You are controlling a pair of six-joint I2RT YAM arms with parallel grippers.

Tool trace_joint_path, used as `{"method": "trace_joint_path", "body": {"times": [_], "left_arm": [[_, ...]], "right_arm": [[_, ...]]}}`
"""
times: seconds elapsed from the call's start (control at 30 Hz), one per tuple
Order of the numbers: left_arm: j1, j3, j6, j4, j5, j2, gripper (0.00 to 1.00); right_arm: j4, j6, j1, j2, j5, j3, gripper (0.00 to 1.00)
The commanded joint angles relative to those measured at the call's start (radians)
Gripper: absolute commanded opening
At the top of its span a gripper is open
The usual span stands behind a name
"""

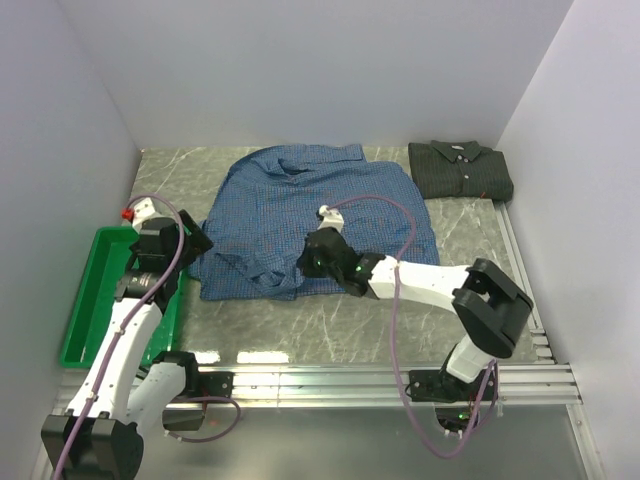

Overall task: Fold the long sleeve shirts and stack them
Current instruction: Fold the shirt

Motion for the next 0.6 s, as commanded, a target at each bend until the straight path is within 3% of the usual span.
{"method": "trace_joint_path", "body": {"times": [0.0,0.23,0.57], "left_arm": [[-0.005,-0.007,0.020,0.048,0.055,0.011,0.99],[-0.005,-0.012,0.026,0.054,0.104,0.046,0.99],[-0.005,-0.013,0.031,0.059,0.136,0.066,0.99]], "right_arm": [[0.009,0.059,0.061,-0.118,0.245,-0.042,0.08],[0.078,-0.043,0.064,-0.174,0.368,-0.029,0.08],[0.180,-0.270,0.065,-0.042,0.466,0.137,0.08]]}}
